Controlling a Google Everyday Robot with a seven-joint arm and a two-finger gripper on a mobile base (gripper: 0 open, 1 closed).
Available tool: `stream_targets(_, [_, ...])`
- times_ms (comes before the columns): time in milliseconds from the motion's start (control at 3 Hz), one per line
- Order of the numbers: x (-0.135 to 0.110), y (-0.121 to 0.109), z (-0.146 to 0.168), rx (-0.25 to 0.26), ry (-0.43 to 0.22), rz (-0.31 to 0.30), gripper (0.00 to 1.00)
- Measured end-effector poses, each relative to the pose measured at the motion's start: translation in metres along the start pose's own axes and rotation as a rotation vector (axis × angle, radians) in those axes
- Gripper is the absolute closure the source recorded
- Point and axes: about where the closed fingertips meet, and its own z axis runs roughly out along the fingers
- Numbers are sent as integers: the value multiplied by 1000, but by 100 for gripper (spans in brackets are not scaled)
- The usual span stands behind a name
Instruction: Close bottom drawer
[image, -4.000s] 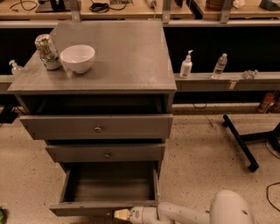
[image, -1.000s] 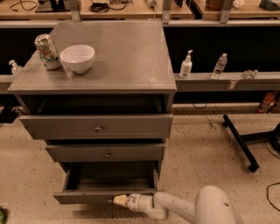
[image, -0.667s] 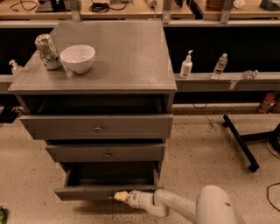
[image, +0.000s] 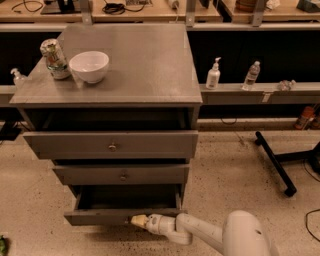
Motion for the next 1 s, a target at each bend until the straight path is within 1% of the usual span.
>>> stream_targets(333, [3,0,-1,0,0,0,100])
stream_targets(667, [-20,4,6,5,-32,13,100])
stream_targets(1000, [-16,4,4,5,-32,13,100])
